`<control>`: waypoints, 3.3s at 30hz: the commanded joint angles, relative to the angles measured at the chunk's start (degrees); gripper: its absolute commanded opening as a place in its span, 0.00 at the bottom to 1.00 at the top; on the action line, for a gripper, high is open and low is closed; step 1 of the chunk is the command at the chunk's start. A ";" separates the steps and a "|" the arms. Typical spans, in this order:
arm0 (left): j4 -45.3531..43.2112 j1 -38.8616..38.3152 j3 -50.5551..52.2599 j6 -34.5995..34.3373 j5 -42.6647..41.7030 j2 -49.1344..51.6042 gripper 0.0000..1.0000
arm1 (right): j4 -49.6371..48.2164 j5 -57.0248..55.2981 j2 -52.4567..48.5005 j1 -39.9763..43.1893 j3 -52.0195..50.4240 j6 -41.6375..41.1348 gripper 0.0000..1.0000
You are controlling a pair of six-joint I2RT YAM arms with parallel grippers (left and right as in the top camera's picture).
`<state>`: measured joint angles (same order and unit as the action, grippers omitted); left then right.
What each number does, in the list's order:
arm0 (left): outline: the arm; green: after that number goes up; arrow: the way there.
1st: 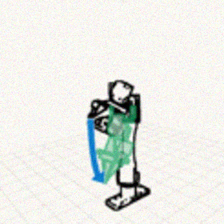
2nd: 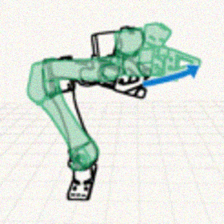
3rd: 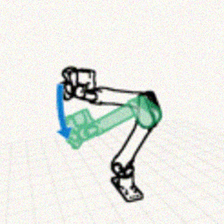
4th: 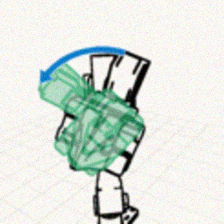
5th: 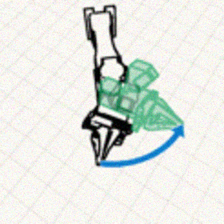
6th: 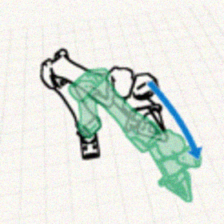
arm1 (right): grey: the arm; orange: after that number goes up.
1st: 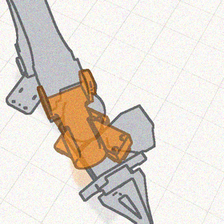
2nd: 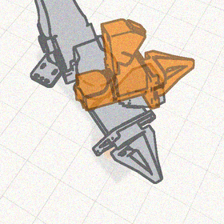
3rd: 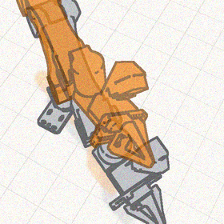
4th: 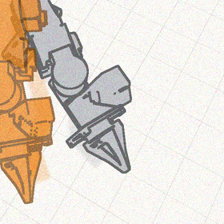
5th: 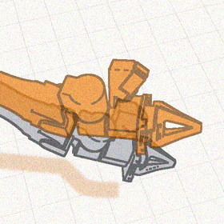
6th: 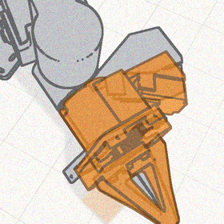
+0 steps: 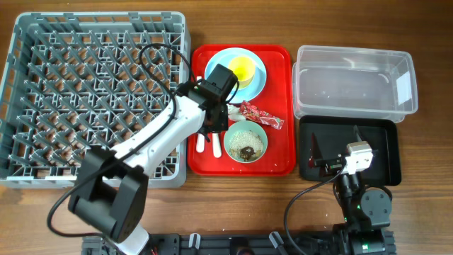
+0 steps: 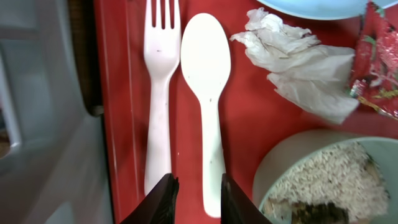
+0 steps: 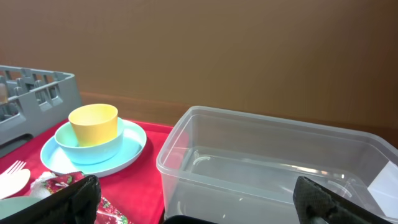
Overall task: Sort waste into correct bins and load items into the dishwasher rack
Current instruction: 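Lower the left gripper and close it on the white spoon, then lift the spoon with the left gripper and place it into the rack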
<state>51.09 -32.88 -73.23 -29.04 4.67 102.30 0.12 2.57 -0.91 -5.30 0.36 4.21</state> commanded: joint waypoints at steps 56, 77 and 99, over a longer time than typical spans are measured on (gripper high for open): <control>-10.43 -0.28 1.95 0.02 -0.11 11.50 0.21 | -0.20 0.52 0.11 0.28 -0.07 0.31 1.00; -12.55 -0.28 3.91 0.26 -0.09 11.50 0.04 | -0.20 0.52 0.11 0.28 -0.07 0.31 1.00; -10.80 -0.22 3.41 7.82 4.79 -3.54 0.04 | -0.20 0.52 0.11 0.28 -0.07 0.31 1.00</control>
<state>39.59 -32.99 -70.32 -22.13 5.34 100.38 0.12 2.57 -0.91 -5.30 0.36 4.21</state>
